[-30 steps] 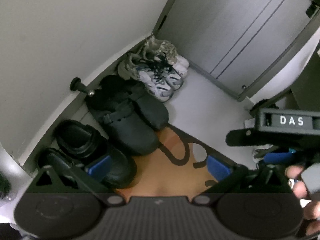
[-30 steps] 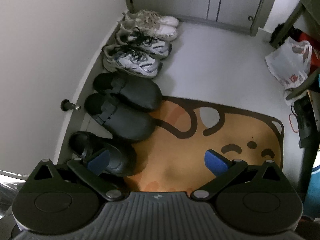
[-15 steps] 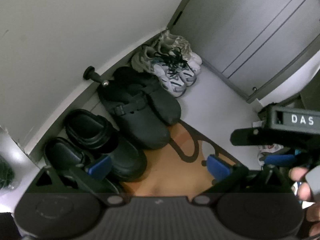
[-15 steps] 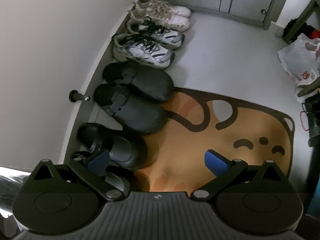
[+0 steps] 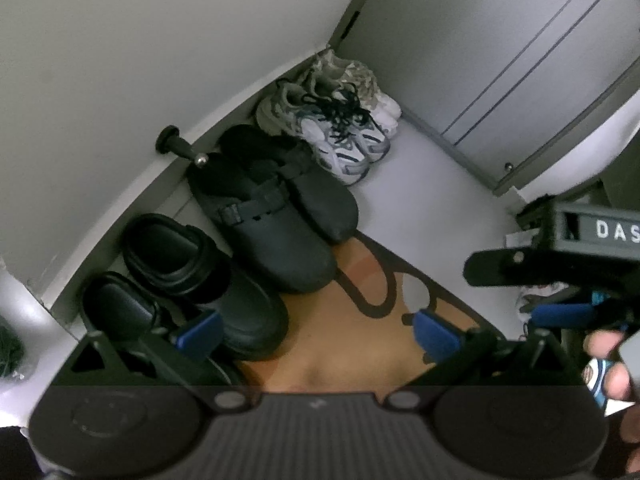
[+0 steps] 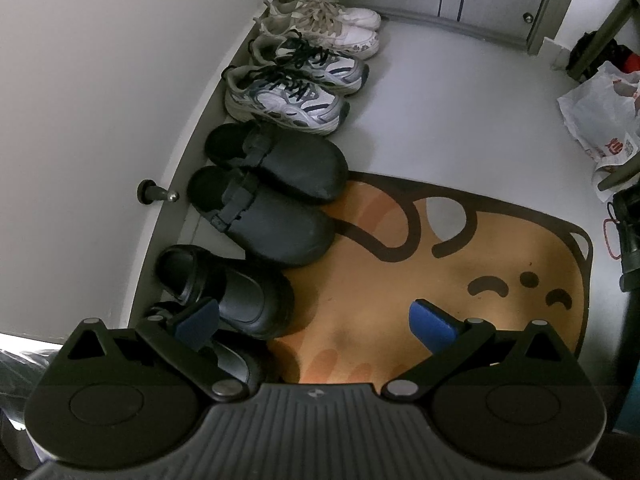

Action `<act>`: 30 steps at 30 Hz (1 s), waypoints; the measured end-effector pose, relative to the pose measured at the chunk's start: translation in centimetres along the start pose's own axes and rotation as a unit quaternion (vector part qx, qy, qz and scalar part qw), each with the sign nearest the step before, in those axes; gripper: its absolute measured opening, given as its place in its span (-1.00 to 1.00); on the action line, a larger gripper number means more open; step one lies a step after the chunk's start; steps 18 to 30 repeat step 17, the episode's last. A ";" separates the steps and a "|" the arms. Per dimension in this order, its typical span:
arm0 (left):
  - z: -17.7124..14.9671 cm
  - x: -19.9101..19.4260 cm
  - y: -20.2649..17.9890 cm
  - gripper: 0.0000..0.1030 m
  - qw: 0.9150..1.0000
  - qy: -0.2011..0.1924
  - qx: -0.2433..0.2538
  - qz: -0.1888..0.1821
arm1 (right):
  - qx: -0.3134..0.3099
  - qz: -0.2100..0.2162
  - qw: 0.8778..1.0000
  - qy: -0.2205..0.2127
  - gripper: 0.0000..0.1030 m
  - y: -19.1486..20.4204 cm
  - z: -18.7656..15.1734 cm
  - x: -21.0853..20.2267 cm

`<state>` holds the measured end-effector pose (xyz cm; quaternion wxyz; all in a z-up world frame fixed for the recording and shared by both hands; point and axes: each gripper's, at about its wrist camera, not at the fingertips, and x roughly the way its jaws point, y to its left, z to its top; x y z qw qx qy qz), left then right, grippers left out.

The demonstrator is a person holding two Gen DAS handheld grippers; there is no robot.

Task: Organize scattered shoes

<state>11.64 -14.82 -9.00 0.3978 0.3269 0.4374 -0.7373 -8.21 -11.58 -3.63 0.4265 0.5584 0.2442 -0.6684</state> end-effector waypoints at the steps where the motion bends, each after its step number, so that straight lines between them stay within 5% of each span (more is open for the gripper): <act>1: 0.0 0.0 0.1 1.00 1.000 0.000 -0.001 0.000 | -0.001 0.001 1.000 0.000 1.00 0.0 0.0 0.0; 30: -0.2 -0.1 0.5 1.00 1.000 -0.013 0.007 -0.009 | -0.012 0.017 1.000 0.005 1.00 0.4 -0.2 0.0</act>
